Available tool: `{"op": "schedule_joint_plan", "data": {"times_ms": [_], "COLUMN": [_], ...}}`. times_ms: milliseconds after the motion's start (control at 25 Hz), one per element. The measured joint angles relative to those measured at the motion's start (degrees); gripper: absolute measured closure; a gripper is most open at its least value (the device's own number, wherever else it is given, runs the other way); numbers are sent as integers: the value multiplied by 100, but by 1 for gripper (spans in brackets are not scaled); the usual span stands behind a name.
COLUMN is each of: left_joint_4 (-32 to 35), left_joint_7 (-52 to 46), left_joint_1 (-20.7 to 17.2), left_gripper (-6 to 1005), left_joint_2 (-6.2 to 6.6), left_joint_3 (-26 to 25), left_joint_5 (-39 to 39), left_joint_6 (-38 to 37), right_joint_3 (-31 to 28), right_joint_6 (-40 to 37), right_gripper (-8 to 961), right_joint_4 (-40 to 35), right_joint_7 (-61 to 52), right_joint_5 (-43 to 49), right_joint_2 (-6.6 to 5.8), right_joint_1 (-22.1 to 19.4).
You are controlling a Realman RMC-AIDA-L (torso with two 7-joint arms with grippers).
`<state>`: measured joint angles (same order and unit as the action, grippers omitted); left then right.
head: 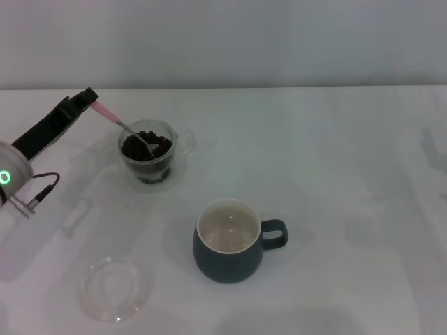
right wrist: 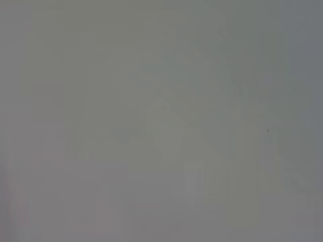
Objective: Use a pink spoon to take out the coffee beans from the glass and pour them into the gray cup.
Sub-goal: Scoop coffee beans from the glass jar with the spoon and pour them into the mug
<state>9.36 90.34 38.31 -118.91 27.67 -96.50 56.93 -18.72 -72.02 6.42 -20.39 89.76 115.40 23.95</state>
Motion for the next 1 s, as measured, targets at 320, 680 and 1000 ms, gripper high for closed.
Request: {"op": "schedule_joint_plan", "data": {"times_ms": [320,680,1000], "left_joint_4": [6,6,27], "left_joint_7": [-421,-631,-658], "left_joint_1": [-178,-272,-621], "left_gripper": [864,864,864], "left_joint_2": [14,10,6], "left_joint_3": [-4,3,-8], "left_joint_5": [-238,-276,-736], "left_joint_6": [12,100,637], "right_joint_3": [-54,-54,-53], "right_joint_6": [47,84,91], "right_gripper": [133,133,133], "right_joint_4": [-26,-38,-46], "right_joint_7": [7,13,27], "right_joint_5": [-5,-2,-2], "right_joint_2": [0,0,0], "right_joint_1": [21,41,63]}}
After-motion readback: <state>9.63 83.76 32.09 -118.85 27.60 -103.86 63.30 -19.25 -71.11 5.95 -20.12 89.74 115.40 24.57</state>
